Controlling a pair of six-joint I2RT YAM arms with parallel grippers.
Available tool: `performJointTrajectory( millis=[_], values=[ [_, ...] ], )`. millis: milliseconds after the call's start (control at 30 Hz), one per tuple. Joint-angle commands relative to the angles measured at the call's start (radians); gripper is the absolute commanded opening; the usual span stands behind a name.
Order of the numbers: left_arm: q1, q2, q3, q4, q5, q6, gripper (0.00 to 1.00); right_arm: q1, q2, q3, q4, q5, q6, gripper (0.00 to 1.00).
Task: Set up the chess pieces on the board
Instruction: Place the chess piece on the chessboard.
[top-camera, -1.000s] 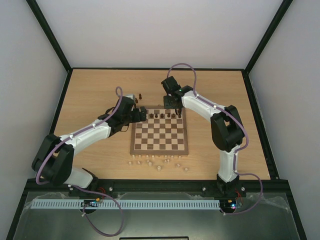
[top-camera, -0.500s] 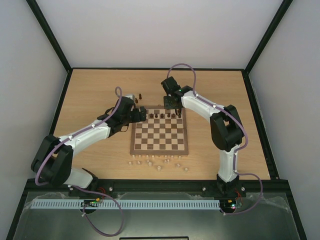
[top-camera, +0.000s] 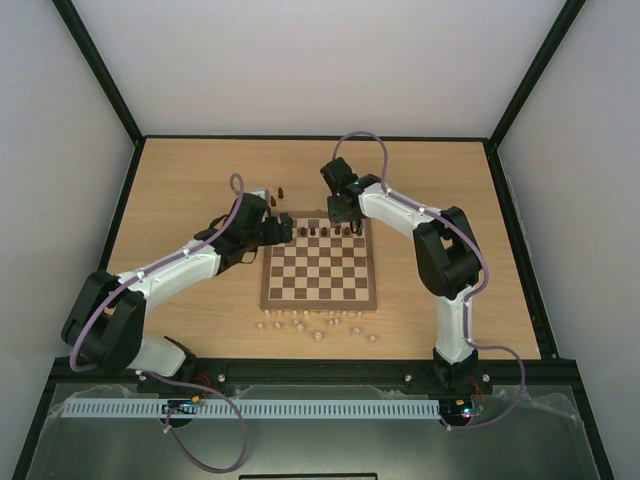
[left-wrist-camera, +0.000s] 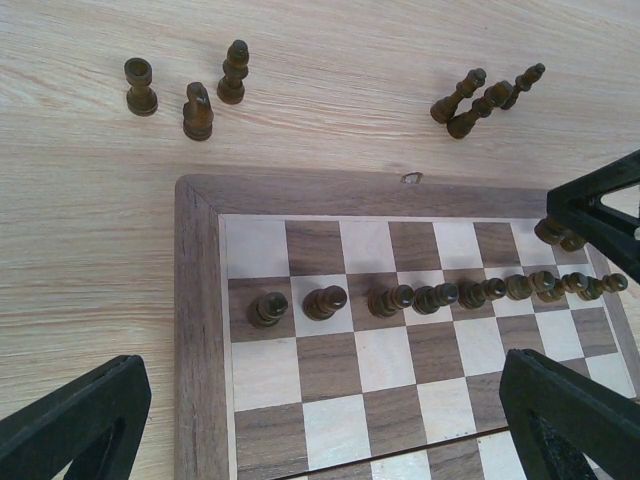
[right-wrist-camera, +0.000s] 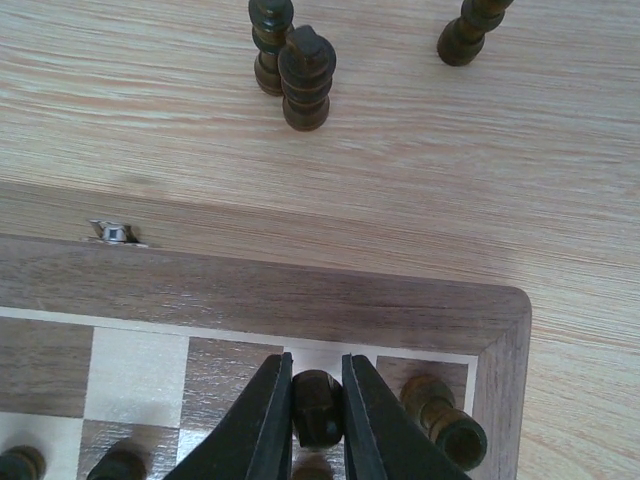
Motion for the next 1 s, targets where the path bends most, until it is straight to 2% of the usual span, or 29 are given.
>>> performJointTrajectory(
  millis=[0,500,767,967],
  values=[
    [0.007,-0.019,-0.01,0.004,-0.008,-0.005,0.99,0.004,0.03,-0.005,-0.039,0.021,0.004,0.13],
    [0.007,-0.012,-0.011,0.009,-0.005,-0.004,0.99,-0.005,0.037,-0.03,-0.015,0.017,0.009,0.17],
    [0.006,-0.011,-0.011,0.009,-0.004,-0.004,0.99,-0.006,0.015,-0.039,-0.007,0.002,0.012,0.22],
    [0.006,-0.012,-0.011,0.01,-0.004,-0.006,0.99,-0.011,-0.063,-0.024,0.025,-0.026,0.011,0.31]
  ],
)
